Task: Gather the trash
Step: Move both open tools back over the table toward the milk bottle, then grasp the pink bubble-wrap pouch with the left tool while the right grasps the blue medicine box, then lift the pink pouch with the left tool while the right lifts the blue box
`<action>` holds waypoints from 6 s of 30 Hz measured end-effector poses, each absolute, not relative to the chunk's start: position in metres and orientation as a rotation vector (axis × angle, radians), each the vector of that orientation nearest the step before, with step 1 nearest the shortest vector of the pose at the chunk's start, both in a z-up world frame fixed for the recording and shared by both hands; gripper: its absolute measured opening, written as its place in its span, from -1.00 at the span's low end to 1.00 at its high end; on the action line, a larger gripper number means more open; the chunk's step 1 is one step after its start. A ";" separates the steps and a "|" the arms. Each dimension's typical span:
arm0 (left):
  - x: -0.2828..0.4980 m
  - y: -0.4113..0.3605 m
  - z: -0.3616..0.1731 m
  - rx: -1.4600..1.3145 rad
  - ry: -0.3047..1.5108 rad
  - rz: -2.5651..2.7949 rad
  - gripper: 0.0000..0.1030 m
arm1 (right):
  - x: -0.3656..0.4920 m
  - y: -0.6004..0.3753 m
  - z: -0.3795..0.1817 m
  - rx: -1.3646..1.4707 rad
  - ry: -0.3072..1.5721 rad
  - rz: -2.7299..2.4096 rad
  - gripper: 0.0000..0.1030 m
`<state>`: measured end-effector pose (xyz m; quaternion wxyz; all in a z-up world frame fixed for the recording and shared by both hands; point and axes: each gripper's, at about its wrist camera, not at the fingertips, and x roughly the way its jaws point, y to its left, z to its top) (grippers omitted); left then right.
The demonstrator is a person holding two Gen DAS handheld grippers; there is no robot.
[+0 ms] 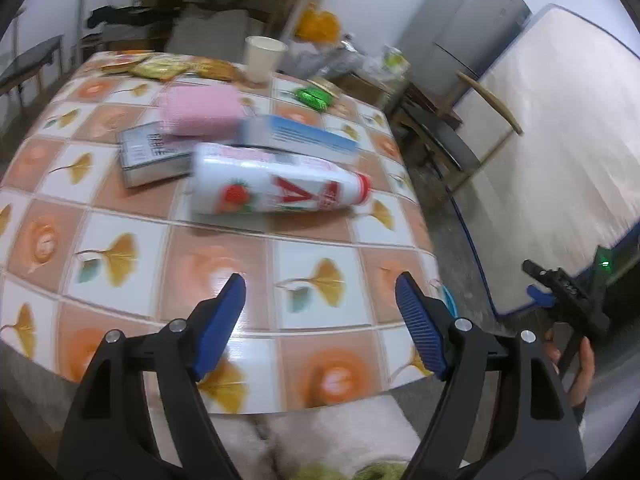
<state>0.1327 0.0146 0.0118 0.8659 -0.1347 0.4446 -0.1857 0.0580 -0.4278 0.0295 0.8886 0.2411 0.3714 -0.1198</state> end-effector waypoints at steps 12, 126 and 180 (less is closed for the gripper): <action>0.155 0.080 0.009 -0.350 0.892 -0.314 0.53 | 0.133 -0.324 0.043 0.656 0.837 0.205 0.86; 0.355 0.134 -0.012 -0.584 0.837 -0.402 -0.41 | 0.349 -0.289 -0.069 1.233 1.218 0.796 -0.39; 0.169 0.012 0.087 -0.142 0.653 -0.343 -0.43 | 0.147 -0.368 -0.022 1.349 0.934 0.680 -0.43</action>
